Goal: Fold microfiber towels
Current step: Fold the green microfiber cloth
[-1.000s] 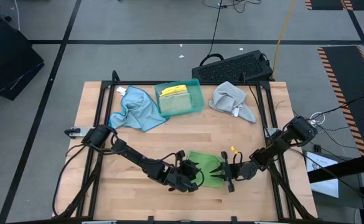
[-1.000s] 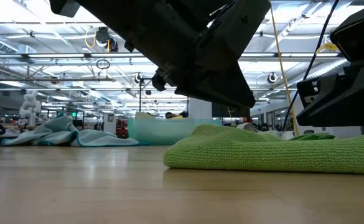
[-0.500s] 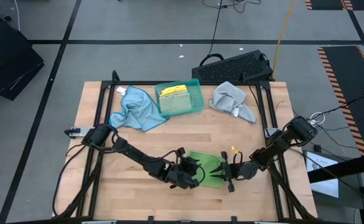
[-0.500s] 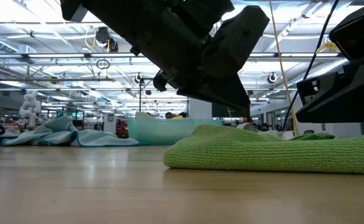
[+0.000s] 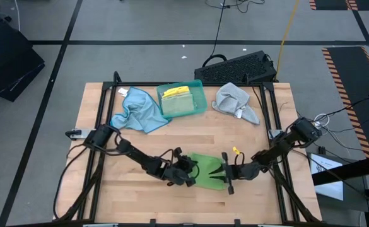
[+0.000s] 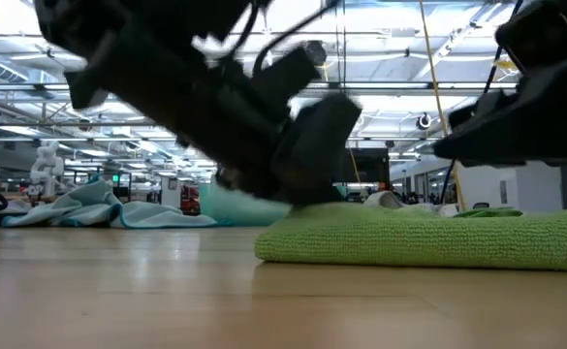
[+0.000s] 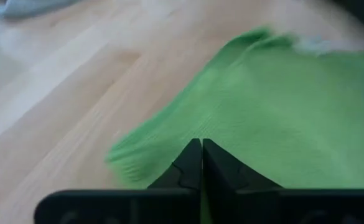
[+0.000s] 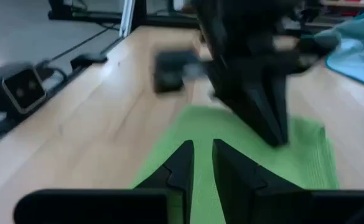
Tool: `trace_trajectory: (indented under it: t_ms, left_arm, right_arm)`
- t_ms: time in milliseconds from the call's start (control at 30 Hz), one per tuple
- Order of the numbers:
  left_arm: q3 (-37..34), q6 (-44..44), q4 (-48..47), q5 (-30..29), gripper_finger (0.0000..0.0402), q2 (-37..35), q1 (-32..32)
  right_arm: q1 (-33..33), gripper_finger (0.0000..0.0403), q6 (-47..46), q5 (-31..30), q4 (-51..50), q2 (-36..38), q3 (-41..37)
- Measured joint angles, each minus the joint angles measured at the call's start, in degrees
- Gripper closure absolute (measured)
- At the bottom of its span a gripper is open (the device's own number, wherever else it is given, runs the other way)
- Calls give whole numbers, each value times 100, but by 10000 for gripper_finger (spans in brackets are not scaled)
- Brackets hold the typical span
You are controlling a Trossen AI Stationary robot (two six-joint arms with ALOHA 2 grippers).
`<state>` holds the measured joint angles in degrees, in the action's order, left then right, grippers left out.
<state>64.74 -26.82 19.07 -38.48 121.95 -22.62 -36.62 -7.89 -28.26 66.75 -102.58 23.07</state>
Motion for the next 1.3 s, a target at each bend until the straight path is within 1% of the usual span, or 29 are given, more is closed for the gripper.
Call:
trace_trajectory:
  t_ms: [100,200,500,633,800,967,1100,1200,1300]
  left_arm:
    - [-154,-199,38,74,384,2,91]
    - [-203,-287,44,253,396,2,131]
    - [-194,-237,65,290,388,2,126]
    - [-194,-228,74,291,398,2,128]
    - [-192,-221,63,295,389,-16,128]
    - [-192,-151,78,331,398,-17,128]
    - [-130,-128,60,352,389,-25,112]
    - [-5,15,-168,345,387,-196,72]
    - [71,63,-551,268,396,-426,7]
  right_arm:
    - [90,353,140,159,-27,-161,212]
    - [146,357,157,289,-25,-344,376]
    - [227,400,41,300,308,-963,441]
    - [298,399,-48,302,492,-1233,443]
    - [330,402,-178,300,652,-1572,483]
    - [342,402,-319,287,1136,-1946,507]
    - [375,402,-448,293,1299,-2116,511]
    - [389,402,-471,289,1298,-2153,511]
    - [391,402,-473,289,1305,-2158,511]
